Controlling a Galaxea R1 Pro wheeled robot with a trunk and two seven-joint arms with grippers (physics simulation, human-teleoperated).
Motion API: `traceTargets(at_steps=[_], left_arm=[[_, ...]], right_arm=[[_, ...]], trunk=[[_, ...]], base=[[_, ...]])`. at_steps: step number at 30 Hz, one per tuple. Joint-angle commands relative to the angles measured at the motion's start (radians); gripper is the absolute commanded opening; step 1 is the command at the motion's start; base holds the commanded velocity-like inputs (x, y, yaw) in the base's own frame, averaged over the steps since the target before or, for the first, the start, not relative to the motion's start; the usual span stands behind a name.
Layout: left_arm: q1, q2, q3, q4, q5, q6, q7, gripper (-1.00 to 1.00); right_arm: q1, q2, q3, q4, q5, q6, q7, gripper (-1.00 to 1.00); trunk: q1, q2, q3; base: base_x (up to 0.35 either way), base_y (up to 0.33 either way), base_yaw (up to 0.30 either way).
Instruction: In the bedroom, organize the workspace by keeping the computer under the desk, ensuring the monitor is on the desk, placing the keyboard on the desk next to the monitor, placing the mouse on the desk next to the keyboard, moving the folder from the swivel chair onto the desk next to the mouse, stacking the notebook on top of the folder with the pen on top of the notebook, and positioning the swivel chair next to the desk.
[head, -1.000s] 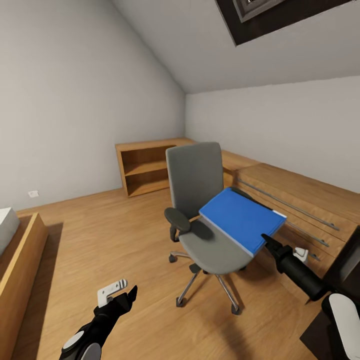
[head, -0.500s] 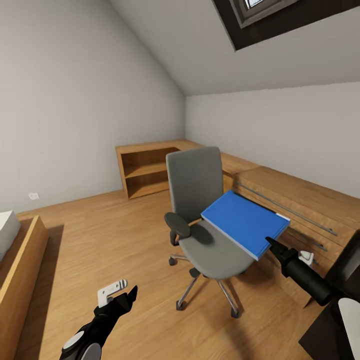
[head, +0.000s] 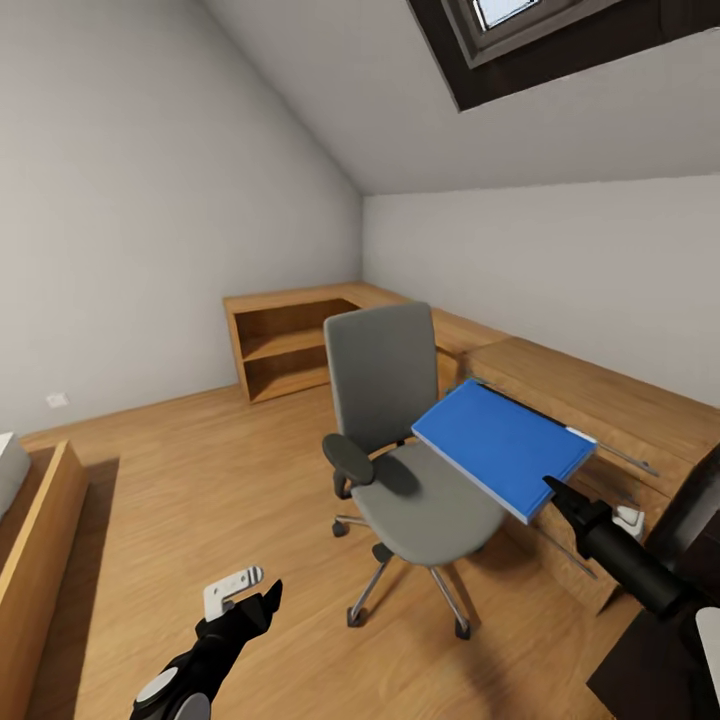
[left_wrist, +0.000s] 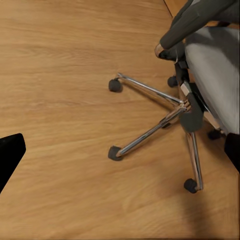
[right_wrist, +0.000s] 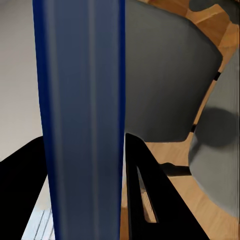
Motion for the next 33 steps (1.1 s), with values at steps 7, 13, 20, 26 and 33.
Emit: traceTargets(at_steps=[7,13,20,26,33], left_arm=[[-0.001,0.000,-0.006,-0.001,-0.005,0.002,0.008,1.00],[-0.001,0.000,-0.033,0.000,-0.009,0.001,0.010,1.00],[-0.001,0.000,-0.062,0.000,-0.011,0.001,0.061,1.00],[-0.001,0.000,-0.073,0.000,-0.012,0.001,0.069,1.00],[-0.001,0.001,-0.079,0.000,-0.010,0.001,0.069,1.00]], right_arm=[[-0.001,0.003,-0.012,0.000,0.007,0.005,0.007,-1.00],[-0.001,0.003,-0.012,0.000,0.007,0.005,0.007,-1.00],[-0.001,0.004,-0.012,0.000,0.007,0.005,0.007,-1.00],[-0.001,0.004,-0.012,0.000,0.007,0.005,0.006,-1.00],[-0.001,0.004,-0.012,0.001,0.006,0.005,0.006,-1.00]], trunk=[[-0.027,0.049,0.021],[-0.050,0.091,0.040],[-0.077,0.140,0.062],[-0.100,0.182,0.081],[-0.127,0.231,0.103]], base=[[0.000,0.000,-0.250],[0.000,0.000,-0.264],[-0.188,0.000,-0.265],[-0.326,0.000,-0.265],[-0.290,0.000,-0.265]])
